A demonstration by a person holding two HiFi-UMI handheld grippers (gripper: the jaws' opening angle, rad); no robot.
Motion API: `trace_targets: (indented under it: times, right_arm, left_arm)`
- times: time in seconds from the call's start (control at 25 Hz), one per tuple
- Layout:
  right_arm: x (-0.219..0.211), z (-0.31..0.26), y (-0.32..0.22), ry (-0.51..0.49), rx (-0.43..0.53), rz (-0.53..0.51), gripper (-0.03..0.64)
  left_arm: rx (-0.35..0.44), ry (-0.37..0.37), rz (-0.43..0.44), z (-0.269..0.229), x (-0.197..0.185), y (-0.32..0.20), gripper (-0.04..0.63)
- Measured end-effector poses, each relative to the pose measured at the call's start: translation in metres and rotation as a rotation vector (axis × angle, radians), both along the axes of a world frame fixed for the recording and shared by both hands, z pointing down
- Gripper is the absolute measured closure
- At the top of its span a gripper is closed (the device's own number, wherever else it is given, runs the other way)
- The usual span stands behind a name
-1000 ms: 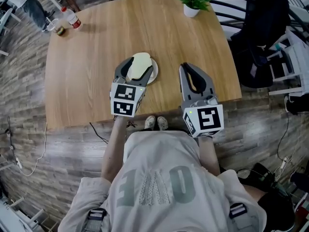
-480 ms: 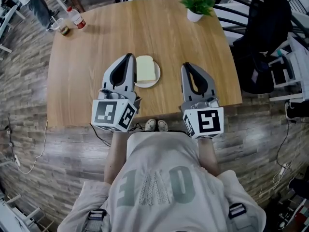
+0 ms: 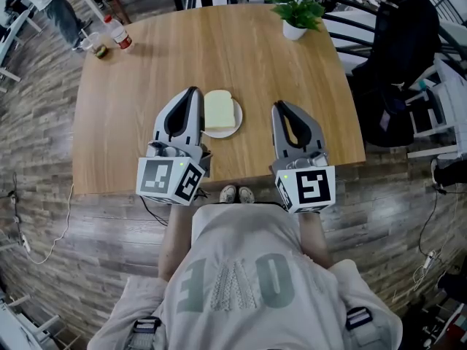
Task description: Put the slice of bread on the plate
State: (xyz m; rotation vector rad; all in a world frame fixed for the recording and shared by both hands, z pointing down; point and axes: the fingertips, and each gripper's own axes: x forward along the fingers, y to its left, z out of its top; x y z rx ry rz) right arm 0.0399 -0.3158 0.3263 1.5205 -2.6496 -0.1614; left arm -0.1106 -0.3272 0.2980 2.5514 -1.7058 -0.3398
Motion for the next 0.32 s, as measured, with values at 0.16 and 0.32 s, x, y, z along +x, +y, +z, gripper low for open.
trace_targets:
  times: [0.16,0.32]
  right_arm:
    - [-0.0013,-0.0009,0.0005,0.005,0.005,-0.014,0.586]
    - [-0.0023,-0.0001,0.002,0.009,0.006,-0.021,0.586]
  left_arm:
    - [-0.003,0.003,-0.009,-0.0007,-0.0008,0.0004,0.588]
    - [0.006,0.011,-0.027,-0.0012,-0.004,0.0025,0.588]
